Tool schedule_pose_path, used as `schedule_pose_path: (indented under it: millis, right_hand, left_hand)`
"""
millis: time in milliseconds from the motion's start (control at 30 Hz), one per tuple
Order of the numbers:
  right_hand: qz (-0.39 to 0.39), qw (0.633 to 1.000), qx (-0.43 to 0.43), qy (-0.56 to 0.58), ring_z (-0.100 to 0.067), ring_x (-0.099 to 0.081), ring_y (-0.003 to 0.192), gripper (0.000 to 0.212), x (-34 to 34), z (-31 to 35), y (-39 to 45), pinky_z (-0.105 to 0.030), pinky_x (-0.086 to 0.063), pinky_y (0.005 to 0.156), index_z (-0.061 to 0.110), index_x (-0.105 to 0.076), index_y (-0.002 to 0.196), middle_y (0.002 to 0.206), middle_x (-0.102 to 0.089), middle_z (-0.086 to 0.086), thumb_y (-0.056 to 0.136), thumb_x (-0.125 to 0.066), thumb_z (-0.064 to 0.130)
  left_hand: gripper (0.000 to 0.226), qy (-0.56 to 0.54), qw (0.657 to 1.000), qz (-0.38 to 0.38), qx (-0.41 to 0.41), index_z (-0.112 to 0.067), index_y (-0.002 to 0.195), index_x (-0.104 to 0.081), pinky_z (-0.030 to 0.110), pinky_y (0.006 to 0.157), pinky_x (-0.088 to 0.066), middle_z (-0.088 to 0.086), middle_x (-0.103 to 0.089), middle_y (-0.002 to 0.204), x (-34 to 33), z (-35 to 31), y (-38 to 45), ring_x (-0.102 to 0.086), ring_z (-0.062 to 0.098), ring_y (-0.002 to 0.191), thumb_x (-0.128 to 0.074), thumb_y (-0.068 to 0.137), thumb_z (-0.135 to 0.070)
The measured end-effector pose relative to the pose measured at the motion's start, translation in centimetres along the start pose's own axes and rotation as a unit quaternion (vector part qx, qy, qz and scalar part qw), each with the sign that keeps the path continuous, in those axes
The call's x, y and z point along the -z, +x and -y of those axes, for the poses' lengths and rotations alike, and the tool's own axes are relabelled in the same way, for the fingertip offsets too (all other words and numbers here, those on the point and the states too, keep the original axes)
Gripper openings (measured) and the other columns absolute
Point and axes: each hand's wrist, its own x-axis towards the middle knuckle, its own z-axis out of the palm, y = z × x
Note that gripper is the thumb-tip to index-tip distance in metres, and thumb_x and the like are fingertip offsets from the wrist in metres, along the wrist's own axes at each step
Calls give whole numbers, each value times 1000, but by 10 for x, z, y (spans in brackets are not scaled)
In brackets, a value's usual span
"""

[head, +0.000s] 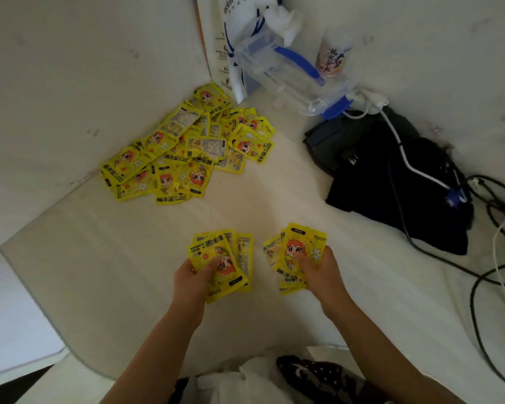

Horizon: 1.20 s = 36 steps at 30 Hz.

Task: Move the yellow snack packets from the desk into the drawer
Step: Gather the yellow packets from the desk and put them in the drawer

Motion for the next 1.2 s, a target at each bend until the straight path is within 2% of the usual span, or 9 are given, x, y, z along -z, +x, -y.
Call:
schedule_pose_path:
  millis: [233,400,600,667,733,800,867,1000,1200]
  right_hand:
    - [-91,995,-40,6,-23,-68,90,41,-41,-47,-68,-49,-59,76,20,-56,110,102,-67,-2,79,-61,46]
    - [-140,982,-76,105,-23,-69,91,30,-60,-81,-127,-46,-61,73,16,-55,115,105,-67,-6,88,-63,27]
    - [-214,965,-73,136,-20,-71,88,27,-50,-118,-187,-50,-60,76,33,-60,107,98,-72,4,80,-62,38]
    - [-241,956,-79,147,-19,-70,86,12,-43,-128,-208,-47,-59,77,37,-61,94,92,-71,6,83,-62,34]
    - [-266,943,-92,178,-19,-69,85,8,-38,-144,-228,-45,-59,77,34,-59,92,92,-69,4,87,-62,28]
    - [-286,932,-109,193,-21,-69,90,24,-35,-165,-245,-49,-59,79,32,-57,102,100,-69,2,80,-62,41]
    - [-306,922,-116,208,-22,-69,93,37,-33,-190,-264,-50,-58,80,33,-56,107,102,-69,3,73,-59,49]
    - [-347,894,-126,255,-22,-69,92,23,-23,-231,-312,-52,-58,79,27,-59,107,102,-70,-1,85,-63,30]
    - [-393,845,-157,327,-25,-69,92,23,-2,-307,-395,-53,-57,81,23,-55,107,103,-69,-4,87,-66,28]
  left_hand:
    - [16,90,994,60,-31,-9,97,-68,49,68,-59,16,-73,91,57,18,-4,-71,31,79,-72,82,-12]
    - [12,151,983,98,-41,-14,94,-69,40,64,-59,10,-74,88,86,32,-20,-71,25,76,-72,83,-14]
    - [15,209,962,174,-41,-15,97,-69,35,67,-57,7,-74,91,82,45,-49,-71,24,81,-72,82,-15]
    - [13,221,954,199,-45,-15,93,-69,36,63,-58,8,-74,89,74,50,-62,-72,25,79,-72,81,-12]
    - [12,241,943,225,-53,-15,92,-69,41,64,-59,10,-74,88,66,59,-73,-72,27,79,-72,81,-11]
    - [13,260,931,251,-58,-13,94,-69,45,66,-60,12,-74,90,59,70,-87,-72,28,80,-72,81,-12]
    - [12,284,915,278,-68,-14,93,-68,41,66,-59,10,-74,89,54,85,-102,-71,26,78,-72,81,-13]
    - [16,317,884,334,-75,-16,94,-68,46,72,-59,9,-74,91,48,123,-141,-70,27,82,-75,79,-15]
    - [23,380,840,382,-65,-19,96,-67,53,82,-57,5,-74,93,53,201,-210,-70,26,90,-77,77,-23]
